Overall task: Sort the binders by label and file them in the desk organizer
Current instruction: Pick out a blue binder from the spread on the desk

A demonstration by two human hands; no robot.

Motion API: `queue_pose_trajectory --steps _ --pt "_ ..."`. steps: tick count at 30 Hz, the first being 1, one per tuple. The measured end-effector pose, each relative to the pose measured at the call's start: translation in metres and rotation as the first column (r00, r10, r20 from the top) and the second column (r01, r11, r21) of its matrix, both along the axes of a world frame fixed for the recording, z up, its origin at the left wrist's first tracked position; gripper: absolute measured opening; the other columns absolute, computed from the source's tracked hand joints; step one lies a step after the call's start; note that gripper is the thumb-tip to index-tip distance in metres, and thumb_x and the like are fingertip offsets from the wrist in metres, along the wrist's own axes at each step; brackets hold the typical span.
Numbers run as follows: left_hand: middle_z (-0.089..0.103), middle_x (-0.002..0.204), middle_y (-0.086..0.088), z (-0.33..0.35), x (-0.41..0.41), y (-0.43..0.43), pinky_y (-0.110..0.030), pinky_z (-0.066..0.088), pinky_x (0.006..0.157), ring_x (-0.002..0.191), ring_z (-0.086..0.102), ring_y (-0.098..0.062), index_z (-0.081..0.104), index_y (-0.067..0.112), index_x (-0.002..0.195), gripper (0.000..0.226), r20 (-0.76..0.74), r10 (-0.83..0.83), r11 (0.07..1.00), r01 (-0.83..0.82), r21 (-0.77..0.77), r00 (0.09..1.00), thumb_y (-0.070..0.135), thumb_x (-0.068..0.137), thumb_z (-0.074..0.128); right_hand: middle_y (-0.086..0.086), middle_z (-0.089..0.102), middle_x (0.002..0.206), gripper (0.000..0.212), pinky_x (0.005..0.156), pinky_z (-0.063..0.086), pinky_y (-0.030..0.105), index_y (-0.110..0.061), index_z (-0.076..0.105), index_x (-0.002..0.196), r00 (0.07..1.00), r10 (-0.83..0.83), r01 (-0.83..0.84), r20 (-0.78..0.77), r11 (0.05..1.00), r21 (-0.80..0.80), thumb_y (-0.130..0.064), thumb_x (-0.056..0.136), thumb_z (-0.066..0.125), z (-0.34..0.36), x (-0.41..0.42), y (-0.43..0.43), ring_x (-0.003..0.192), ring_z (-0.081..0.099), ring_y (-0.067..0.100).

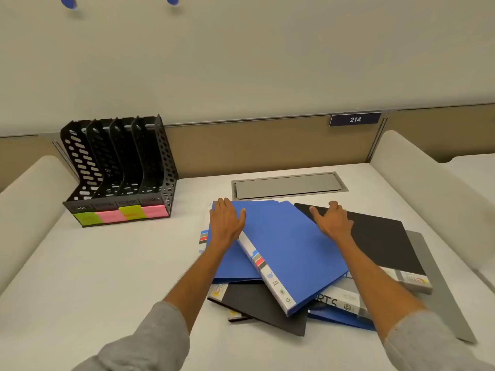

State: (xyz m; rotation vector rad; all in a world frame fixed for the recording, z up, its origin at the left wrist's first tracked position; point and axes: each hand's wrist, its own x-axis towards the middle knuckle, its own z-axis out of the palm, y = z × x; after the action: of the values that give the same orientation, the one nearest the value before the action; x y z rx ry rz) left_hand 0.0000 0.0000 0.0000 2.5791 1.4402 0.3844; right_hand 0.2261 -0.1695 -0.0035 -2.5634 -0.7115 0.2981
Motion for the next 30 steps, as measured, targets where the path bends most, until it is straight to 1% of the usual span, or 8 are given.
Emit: queue_pose_trajectory --steps 3,6,9,12,17,21,26,30 --pt "0.031 0.154 -0.018 -0.019 -0.009 -0.013 -0.045 0.027 0.115 0.141 0.031 -0.032 0.019 0.0 0.15 0.073 0.014 0.059 0.988 -0.056 -0.141 0.998 0.052 0.1 0.032 0.017 0.041 0.145 0.079 0.108 0.029 0.057 -0.005 0.033 0.144 0.999 -0.013 0.009 -0.048 0.997 -0.071 -0.063 0.091 0.046 -0.014 -0.005 -0.012 0.135 0.038 0.035" --pt "0.034 0.151 -0.016 -0.042 -0.017 -0.026 -0.048 0.023 0.116 0.139 0.034 -0.032 0.007 0.003 0.152 0.078 0.024 0.095 0.973 -0.088 -0.213 0.995 0.054 0.099 0.033 0.016 0.047 0.138 0.078 0.106 0.032 0.052 -0.005 0.046 0.135 0.999 0.022 -0.026 -0.032 0.988 -0.153 -0.068 0.089 0.043 -0.03 -0.012 -0.022 0.13 0.042 0.033" --pt "0.043 0.143 -0.015 -0.054 -0.019 -0.036 -0.05 0.024 0.115 0.135 0.038 -0.03 0.024 0.002 0.145 0.071 0.082 0.181 0.955 -0.155 -0.252 0.98 0.054 0.099 0.032 0.013 0.051 0.131 0.079 0.103 0.034 0.049 -0.005 0.053 0.126 0.996 0.072 -0.058 0.057 0.975 -0.214 -0.073 0.086 0.042 -0.038 -0.018 -0.024 0.125 0.044 0.031" --pt "0.047 0.135 -0.012 -0.06 -0.016 -0.043 -0.05 0.02 0.116 0.133 0.037 -0.027 0.043 0.005 0.129 0.061 0.068 0.2 0.952 -0.177 -0.25 0.978 0.056 0.098 0.031 0.012 0.048 0.133 0.083 0.104 0.033 0.048 -0.006 0.051 0.128 0.994 0.077 -0.057 0.082 0.972 -0.229 -0.075 0.083 0.043 -0.044 -0.024 -0.025 0.126 0.042 0.029" --pt "0.031 0.152 -0.012 -0.07 -0.016 -0.055 -0.046 0.004 0.122 0.146 0.019 -0.028 0.036 0.005 0.142 0.068 0.156 0.172 0.946 -0.12 -0.3 0.973 0.056 0.097 0.036 0.014 0.044 0.136 0.084 0.104 0.032 0.05 -0.009 0.046 0.134 0.996 0.068 -0.056 0.051 0.978 -0.2 -0.075 0.081 0.048 -0.048 -0.024 -0.027 0.128 0.039 0.031" --pt "0.021 0.159 -0.008 -0.077 -0.021 -0.064 -0.042 0.001 0.123 0.149 0.012 -0.024 0.023 0.007 0.151 0.075 0.216 0.146 0.935 -0.063 -0.348 0.965 0.056 0.096 0.038 0.017 0.045 0.136 0.09 0.104 0.033 0.051 -0.012 0.042 0.136 0.997 0.018 -0.031 -0.081 0.984 -0.174 -0.075 0.075 0.058 -0.047 -0.02 -0.025 0.129 0.04 0.035" --pt "0.027 0.157 -0.007 -0.075 -0.022 -0.07 -0.041 0.005 0.123 0.147 0.02 -0.023 0.024 0.009 0.149 0.065 0.296 0.139 0.919 -0.012 -0.394 0.945 0.045 0.099 0.043 0.015 0.052 0.132 0.09 0.103 0.041 0.05 -0.008 0.044 0.131 0.965 -0.044 0.017 -0.259 0.994 -0.108 -0.067 0.07 0.072 -0.04 -0.014 -0.017 0.122 0.051 0.036" --pt "0.031 0.155 -0.005 -0.072 -0.024 -0.07 -0.045 0.015 0.121 0.142 0.031 -0.021 0.026 0.01 0.147 0.048 0.349 -0.034 0.899 0.181 -0.4 0.937 0.023 0.103 0.04 0.014 0.056 0.129 0.086 0.091 0.046 0.043 -0.007 0.044 0.132 0.953 -0.076 0.062 -0.294 0.996 -0.059 -0.061 0.072 0.075 -0.038 -0.013 -0.019 0.118 0.055 0.035"
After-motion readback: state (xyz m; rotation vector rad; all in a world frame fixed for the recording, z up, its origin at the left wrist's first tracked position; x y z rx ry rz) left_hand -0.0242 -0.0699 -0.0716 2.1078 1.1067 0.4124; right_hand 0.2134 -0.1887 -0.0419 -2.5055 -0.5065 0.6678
